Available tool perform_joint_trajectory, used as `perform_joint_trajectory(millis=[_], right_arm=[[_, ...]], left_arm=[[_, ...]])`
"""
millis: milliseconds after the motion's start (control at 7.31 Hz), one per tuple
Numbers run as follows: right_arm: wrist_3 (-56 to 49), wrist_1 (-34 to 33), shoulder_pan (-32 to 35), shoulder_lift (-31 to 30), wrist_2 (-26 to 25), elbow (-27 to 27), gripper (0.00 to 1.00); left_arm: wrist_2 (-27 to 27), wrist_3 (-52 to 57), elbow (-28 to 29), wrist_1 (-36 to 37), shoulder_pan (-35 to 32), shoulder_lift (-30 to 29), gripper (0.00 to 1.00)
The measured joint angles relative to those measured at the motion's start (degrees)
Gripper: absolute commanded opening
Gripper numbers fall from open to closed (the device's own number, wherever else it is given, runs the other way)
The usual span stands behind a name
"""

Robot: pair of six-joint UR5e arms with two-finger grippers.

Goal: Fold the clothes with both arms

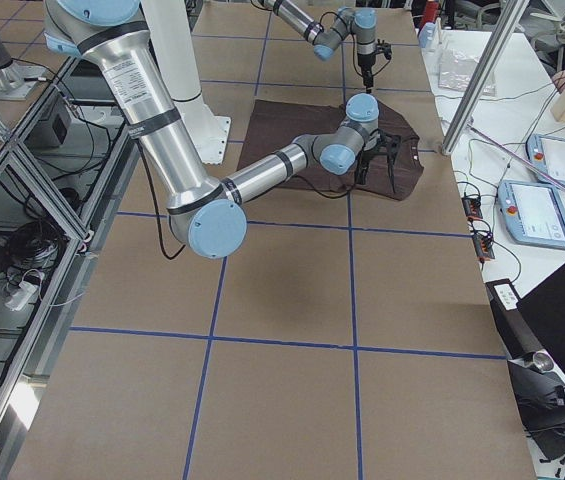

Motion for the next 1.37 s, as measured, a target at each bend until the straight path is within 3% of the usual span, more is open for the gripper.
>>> perform_joint_trajectory(millis=[1232,1369], right_arm=[[-0.07,-0.07,-0.17,-1.74,-0.23,1.10,1.00],[-0.08,-0.07,-0.21,-1.75,-0.40,1.07,1.00]], left_arm=[[0.15,0.70,0.55,-0.39,1.03,0.17,0.43],[0.15,0.74,0.76,-0.41,1.06,0.12,0.38]])
